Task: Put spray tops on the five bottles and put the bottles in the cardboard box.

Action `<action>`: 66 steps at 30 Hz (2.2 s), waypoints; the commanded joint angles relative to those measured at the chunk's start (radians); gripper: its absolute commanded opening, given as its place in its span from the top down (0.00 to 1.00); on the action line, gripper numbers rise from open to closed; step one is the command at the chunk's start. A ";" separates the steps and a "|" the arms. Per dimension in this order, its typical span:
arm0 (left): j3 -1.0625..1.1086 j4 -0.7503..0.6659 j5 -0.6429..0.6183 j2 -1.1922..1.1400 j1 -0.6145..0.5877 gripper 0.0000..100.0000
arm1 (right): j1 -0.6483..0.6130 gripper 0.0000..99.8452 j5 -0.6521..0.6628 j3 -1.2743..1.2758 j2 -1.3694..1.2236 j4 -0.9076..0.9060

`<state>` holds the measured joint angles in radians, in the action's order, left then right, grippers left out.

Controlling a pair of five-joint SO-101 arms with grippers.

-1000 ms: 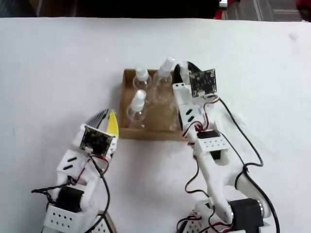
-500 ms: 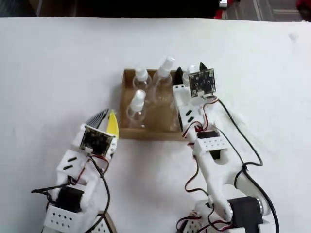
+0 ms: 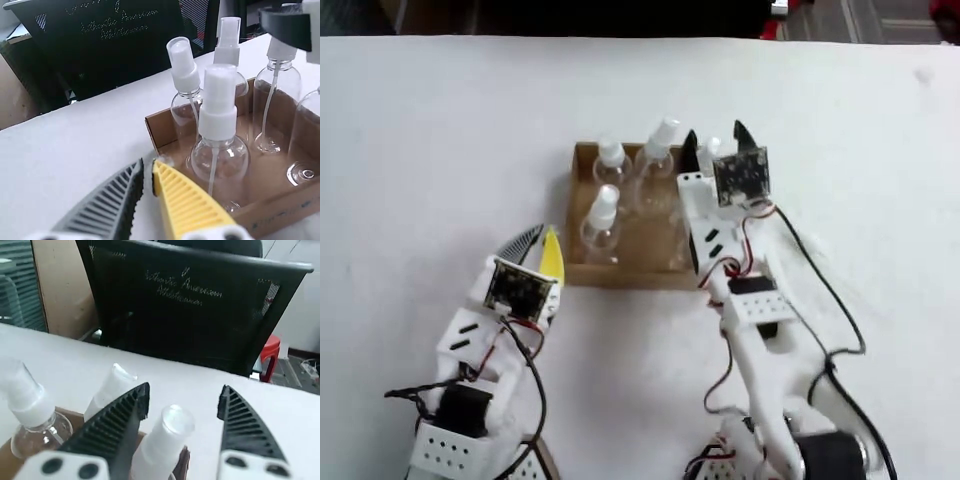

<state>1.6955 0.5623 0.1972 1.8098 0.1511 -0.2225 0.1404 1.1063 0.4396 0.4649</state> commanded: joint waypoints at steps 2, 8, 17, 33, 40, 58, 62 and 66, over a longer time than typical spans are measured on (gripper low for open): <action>-0.003 -0.018 0.012 0.018 0.013 0.97 | 0.021 0.81 -0.006 0.038 0.232 0.015; -0.003 -0.018 0.012 0.018 0.013 0.97 | 0.085 0.81 0.000 0.041 0.374 -0.093; -0.003 -0.017 0.012 0.018 0.013 0.97 | 0.344 0.83 0.002 -0.035 0.616 -0.799; -0.003 -0.015 0.012 0.018 0.004 0.97 | 0.499 0.79 0.408 -0.548 0.004 -1.283; -0.003 -0.015 0.012 0.018 0.004 0.97 | 0.506 0.79 0.571 -0.735 -0.259 -1.472; -0.003 -0.002 0.012 0.018 0.010 0.97 | 0.489 0.79 0.776 -1.017 -0.733 -1.546; -0.003 -0.002 0.012 0.018 0.012 0.97 | 0.470 0.79 0.786 -1.034 -0.756 -1.549; -0.003 -0.002 0.012 0.018 0.010 0.97 | 0.450 0.79 0.786 -1.071 -0.792 -1.550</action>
<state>1.6955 0.5623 0.1972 1.8098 0.1511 0.2608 0.9137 0.0997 -0.3414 -1.0787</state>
